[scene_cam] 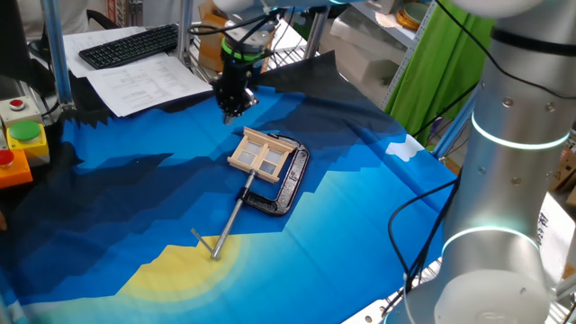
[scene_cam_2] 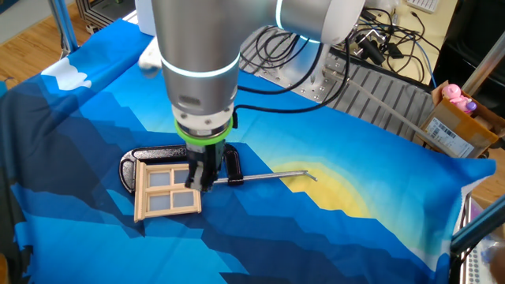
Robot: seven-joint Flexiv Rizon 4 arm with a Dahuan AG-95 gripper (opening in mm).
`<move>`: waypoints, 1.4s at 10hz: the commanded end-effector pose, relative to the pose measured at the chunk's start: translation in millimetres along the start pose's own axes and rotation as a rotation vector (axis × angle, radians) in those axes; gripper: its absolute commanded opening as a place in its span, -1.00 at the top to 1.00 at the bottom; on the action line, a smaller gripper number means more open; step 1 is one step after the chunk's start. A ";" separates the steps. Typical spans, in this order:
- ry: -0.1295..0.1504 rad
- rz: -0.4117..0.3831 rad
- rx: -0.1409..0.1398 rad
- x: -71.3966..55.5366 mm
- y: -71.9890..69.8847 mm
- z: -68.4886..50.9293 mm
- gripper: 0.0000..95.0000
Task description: Open a sliding window
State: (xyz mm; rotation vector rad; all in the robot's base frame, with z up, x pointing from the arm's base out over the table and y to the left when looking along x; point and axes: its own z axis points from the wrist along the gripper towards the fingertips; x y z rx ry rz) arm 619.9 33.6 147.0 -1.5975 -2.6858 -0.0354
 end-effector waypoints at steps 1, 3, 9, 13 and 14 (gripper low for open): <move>-0.084 -1.107 0.111 -7.0 17.1 4.3 1.00; -0.097 -1.135 0.146 -12.6 14.4 12.2 1.00; -0.052 -1.125 0.139 -20.0 9.0 13.6 1.00; -0.080 -1.172 0.127 -32.9 -3.6 26.9 1.00; -0.071 -1.194 0.124 -43.8 -11.5 31.5 1.00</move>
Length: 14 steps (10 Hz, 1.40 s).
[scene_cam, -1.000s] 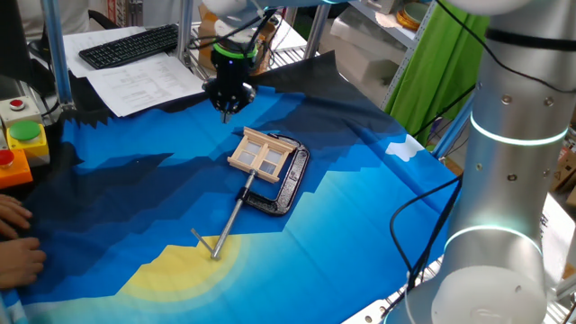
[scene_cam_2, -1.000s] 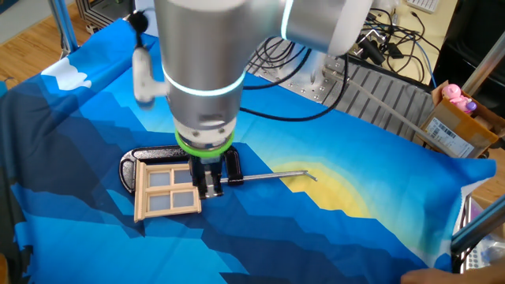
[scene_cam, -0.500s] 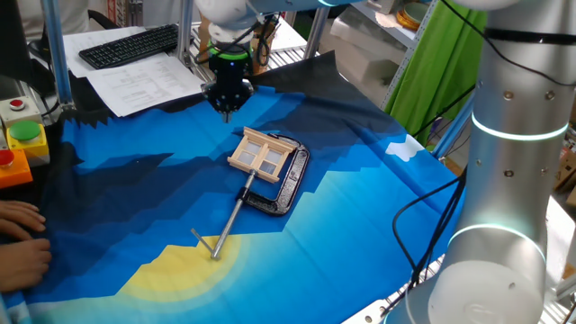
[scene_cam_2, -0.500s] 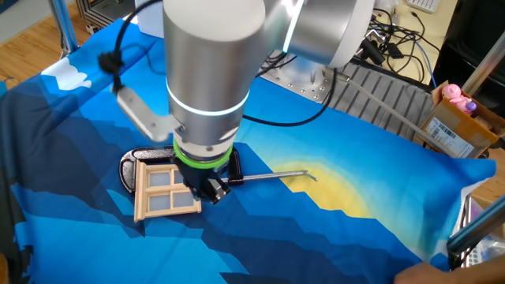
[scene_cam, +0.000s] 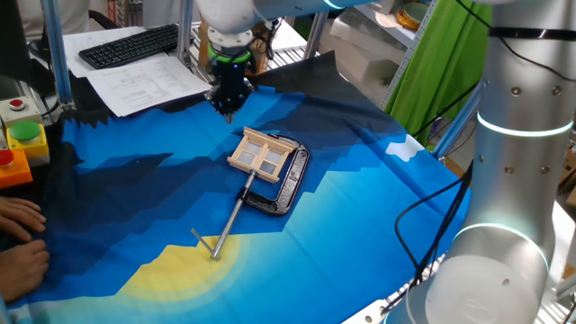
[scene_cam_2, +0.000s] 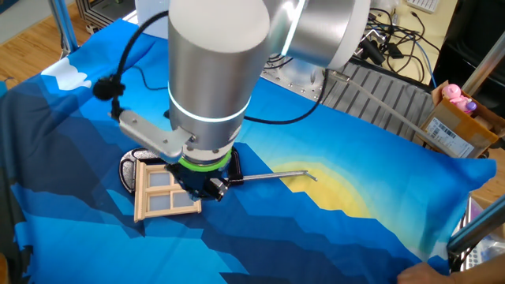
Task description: Open a sliding window
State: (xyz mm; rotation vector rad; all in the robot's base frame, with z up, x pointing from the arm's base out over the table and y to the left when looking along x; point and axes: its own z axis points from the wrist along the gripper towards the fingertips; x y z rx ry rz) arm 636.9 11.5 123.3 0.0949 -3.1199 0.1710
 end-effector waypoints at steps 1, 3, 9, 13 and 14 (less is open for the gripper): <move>-0.029 -0.073 -0.017 11.7 -33.2 21.0 1.00; -0.040 -0.028 -0.026 23.6 -51.0 38.3 1.00; -0.033 0.336 -0.144 25.3 -52.9 40.4 1.00; 0.141 0.374 -0.176 25.3 -52.9 40.4 1.00; 0.218 0.500 -0.231 25.3 -52.9 40.4 1.00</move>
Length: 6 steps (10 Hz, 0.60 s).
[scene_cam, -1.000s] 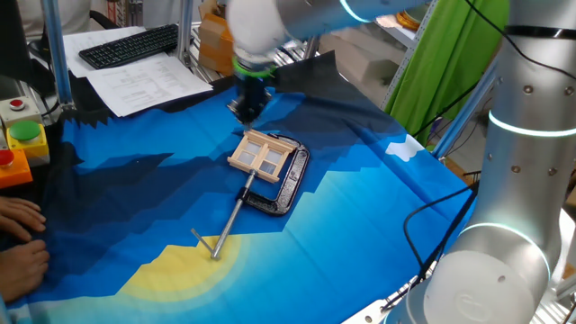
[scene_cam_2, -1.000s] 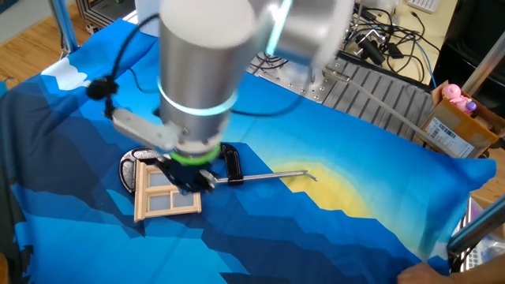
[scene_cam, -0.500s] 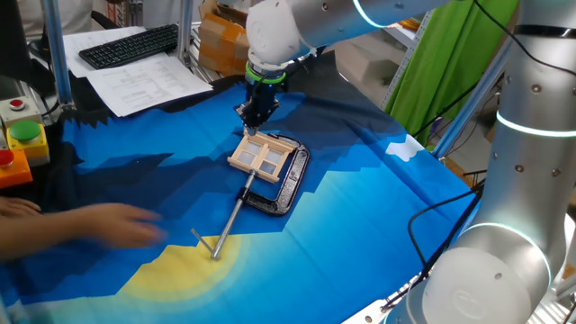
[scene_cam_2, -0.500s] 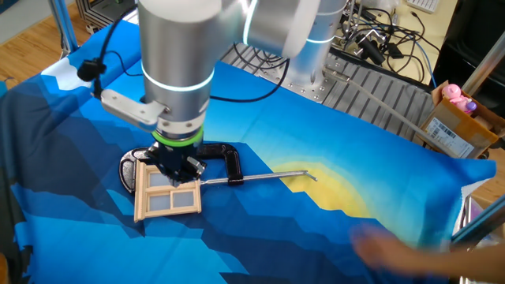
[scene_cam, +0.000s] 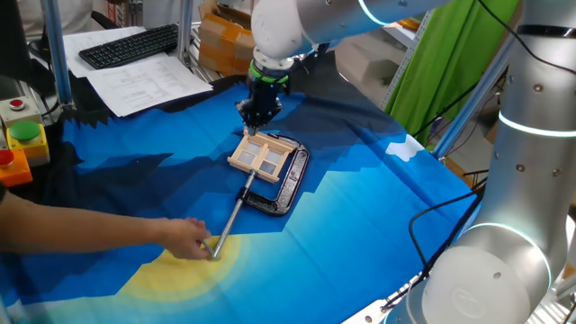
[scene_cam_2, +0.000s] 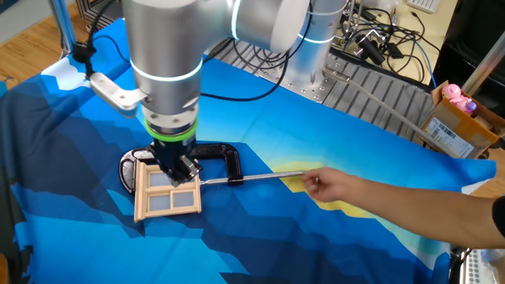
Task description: Open a sliding window
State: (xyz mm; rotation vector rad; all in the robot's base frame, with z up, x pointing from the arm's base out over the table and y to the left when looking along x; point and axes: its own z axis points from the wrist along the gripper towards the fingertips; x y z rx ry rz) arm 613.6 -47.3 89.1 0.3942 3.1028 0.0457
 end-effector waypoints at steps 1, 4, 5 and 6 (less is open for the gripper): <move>0.276 0.295 -0.037 -0.7 0.7 -0.3 1.00; 0.320 0.423 -0.066 -0.7 0.7 -0.3 1.00; 0.323 0.427 -0.059 -0.7 0.7 -0.3 1.00; 0.323 0.430 -0.058 -0.7 0.7 -0.3 1.00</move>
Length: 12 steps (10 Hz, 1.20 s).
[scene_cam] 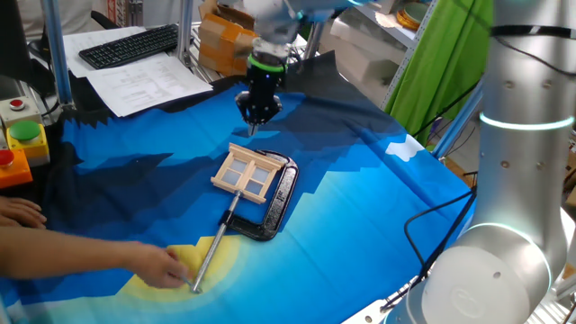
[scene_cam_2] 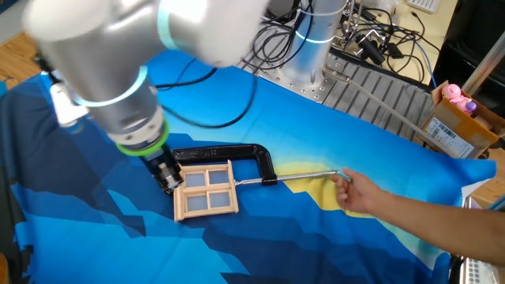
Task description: Open a sliding window
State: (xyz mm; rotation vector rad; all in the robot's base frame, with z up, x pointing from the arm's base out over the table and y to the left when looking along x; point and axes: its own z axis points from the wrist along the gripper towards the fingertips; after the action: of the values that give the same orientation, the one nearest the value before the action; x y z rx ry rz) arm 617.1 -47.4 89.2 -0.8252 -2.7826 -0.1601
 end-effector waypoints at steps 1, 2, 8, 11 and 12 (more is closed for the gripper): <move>0.069 0.082 -0.018 2.5 -1.0 0.4 1.00; 0.061 0.136 -0.030 2.5 -1.0 0.4 1.00; 0.043 0.102 -0.039 25.0 -6.0 29.4 1.00; 0.028 0.109 -0.050 30.2 -6.6 42.2 1.00; 0.024 0.117 -0.053 29.5 -5.2 47.0 1.00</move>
State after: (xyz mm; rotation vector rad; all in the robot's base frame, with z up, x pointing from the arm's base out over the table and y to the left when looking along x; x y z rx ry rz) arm 584.2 -27.6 48.3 -0.9551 -2.7133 -0.2213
